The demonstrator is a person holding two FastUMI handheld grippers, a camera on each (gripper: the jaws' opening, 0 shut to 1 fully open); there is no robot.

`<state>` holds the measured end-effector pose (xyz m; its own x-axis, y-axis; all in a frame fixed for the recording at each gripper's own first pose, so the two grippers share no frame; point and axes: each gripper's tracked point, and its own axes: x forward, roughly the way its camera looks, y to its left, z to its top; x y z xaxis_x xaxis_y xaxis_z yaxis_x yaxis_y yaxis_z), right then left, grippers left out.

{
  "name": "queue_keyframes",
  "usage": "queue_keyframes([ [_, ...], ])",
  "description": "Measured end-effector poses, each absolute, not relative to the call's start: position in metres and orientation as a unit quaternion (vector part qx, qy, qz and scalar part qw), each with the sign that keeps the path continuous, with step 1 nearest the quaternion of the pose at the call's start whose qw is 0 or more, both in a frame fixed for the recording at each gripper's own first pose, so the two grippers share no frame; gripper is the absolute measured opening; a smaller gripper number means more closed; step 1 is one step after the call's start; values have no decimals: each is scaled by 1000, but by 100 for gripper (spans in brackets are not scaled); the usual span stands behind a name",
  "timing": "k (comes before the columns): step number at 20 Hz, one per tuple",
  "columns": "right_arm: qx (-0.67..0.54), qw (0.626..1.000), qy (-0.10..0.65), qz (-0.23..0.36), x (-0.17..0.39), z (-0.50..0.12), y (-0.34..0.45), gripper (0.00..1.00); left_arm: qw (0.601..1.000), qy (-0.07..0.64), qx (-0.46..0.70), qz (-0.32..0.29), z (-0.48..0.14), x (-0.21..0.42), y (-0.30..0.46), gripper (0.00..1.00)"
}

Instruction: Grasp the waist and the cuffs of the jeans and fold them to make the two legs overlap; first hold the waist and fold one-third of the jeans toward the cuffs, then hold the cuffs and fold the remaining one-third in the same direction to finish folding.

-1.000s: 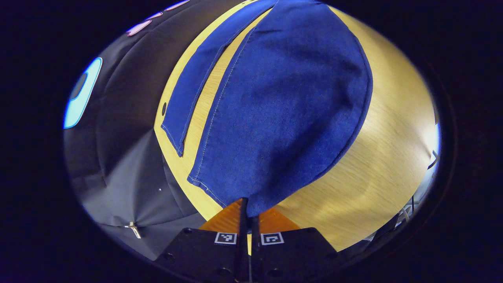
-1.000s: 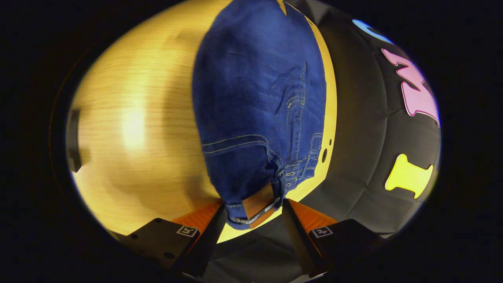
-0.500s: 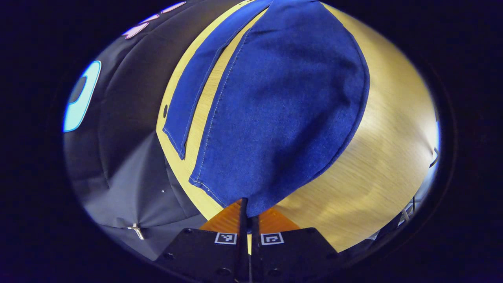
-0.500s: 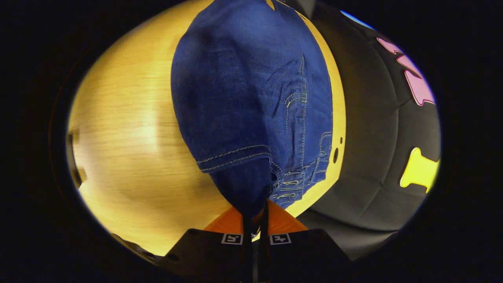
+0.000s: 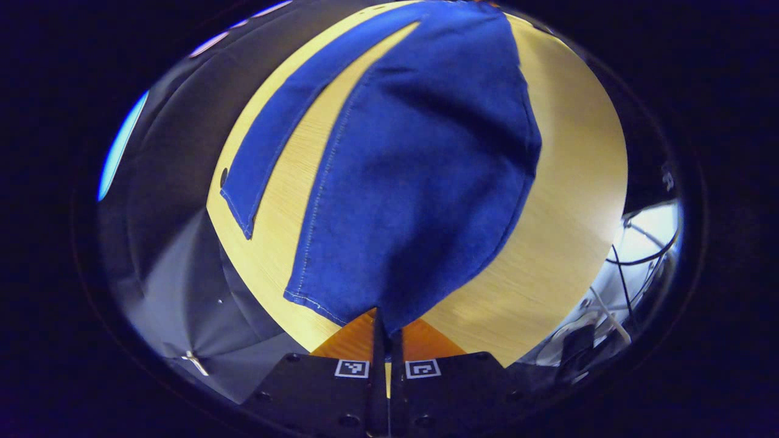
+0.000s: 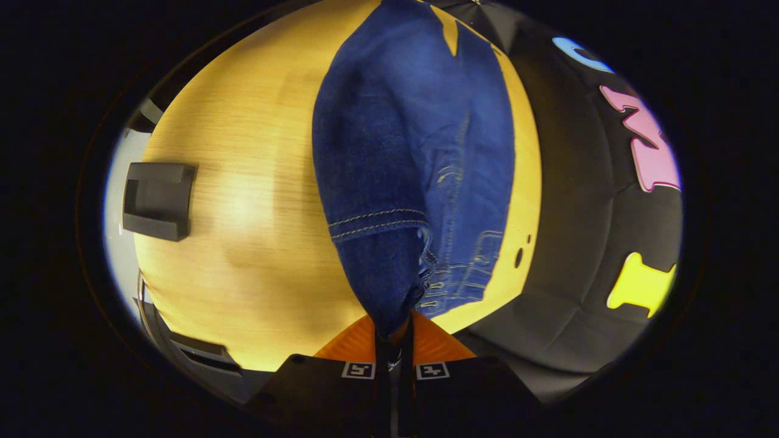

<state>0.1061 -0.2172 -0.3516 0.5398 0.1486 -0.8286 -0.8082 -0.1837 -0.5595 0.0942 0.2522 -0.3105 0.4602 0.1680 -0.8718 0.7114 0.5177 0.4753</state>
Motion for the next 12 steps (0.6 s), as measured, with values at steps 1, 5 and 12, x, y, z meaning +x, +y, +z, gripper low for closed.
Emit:
queue_keyframes([
  [1,-656,587,243,408,111,-342,-212,9,737,486,431,-187,-301,101,247,7],
  [5,-671,592,192,404,177,-281,-189,9,776,484,356,-193,-250,130,235,6],
  [12,-588,701,216,341,323,-234,-148,9,836,478,237,-129,-187,245,228,6],
])
